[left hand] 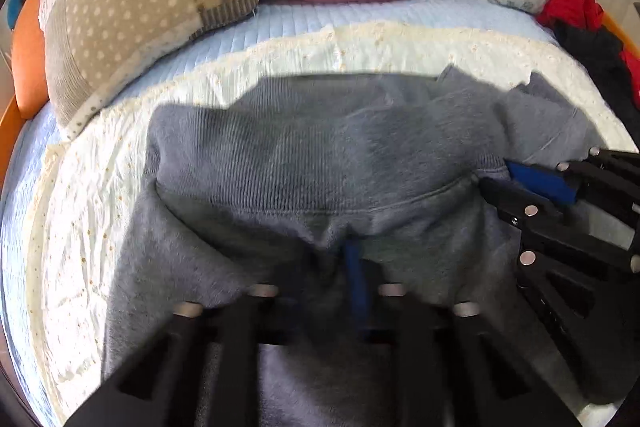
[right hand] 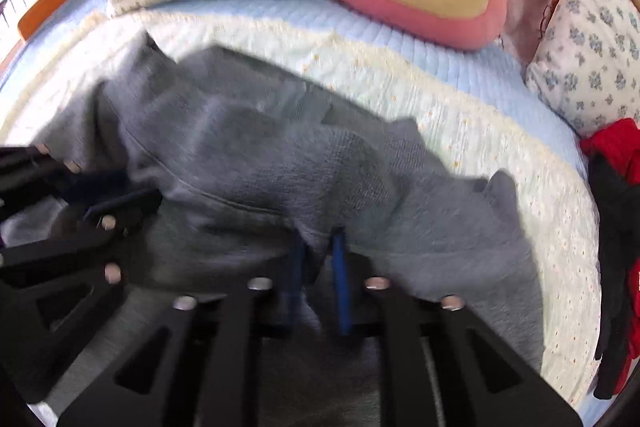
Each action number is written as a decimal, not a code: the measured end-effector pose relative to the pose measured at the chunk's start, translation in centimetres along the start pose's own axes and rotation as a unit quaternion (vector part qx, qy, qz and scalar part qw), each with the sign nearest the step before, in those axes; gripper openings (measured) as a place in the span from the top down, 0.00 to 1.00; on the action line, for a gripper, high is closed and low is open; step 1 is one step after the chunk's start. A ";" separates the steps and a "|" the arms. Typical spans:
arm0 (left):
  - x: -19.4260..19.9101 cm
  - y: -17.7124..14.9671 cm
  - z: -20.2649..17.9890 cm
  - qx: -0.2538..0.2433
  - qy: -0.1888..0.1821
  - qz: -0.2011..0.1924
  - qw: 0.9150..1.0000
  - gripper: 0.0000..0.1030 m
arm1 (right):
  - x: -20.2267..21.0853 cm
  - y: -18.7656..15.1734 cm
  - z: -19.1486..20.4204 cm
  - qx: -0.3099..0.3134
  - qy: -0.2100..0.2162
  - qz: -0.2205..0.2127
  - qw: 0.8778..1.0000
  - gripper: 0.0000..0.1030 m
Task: Fold large clothes
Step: 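Bring both grippers together, folding the held hoodie in half, then open both grippers and release the folded grey hoodie onto the bed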
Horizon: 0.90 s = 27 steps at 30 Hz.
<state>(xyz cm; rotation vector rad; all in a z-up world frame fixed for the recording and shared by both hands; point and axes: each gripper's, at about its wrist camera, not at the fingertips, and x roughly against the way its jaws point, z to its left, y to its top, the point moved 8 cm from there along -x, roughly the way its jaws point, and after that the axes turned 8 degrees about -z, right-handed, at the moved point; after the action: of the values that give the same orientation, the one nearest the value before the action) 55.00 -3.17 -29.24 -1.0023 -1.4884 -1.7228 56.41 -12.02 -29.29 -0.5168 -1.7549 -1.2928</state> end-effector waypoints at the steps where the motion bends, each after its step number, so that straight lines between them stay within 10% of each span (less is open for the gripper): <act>1: 0.2 0.3 -0.3 0.000 0.002 0.000 1.000 0.89 | 0.4 0.5 -0.2 0.000 -0.005 -0.009 1.000 0.91; 10: 2.6 6.8 1.2 0.037 0.015 -0.057 0.998 0.91 | 2.6 5.8 -3.0 -0.045 -0.029 -0.072 0.996 0.91; 20: -4.5 2.8 1.5 0.067 0.022 -0.005 0.998 0.87 | -3.6 2.4 -2.2 -0.071 -0.015 -0.023 0.997 0.83; 23: -3.9 3.0 1.1 0.054 0.022 -0.017 0.998 0.84 | -2.4 2.8 -3.0 -0.063 -0.042 -0.039 0.996 0.34; 27: 0.2 3.8 2.0 0.068 0.004 -0.067 0.995 0.63 | 2.5 3.7 -4.7 -0.073 -0.021 -0.088 0.993 0.23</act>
<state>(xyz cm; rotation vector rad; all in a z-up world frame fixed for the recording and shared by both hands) 58.45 -1.75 -27.06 -0.8406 -1.6770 -1.6891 59.70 -15.35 -24.83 -0.4819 -1.7822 -1.5528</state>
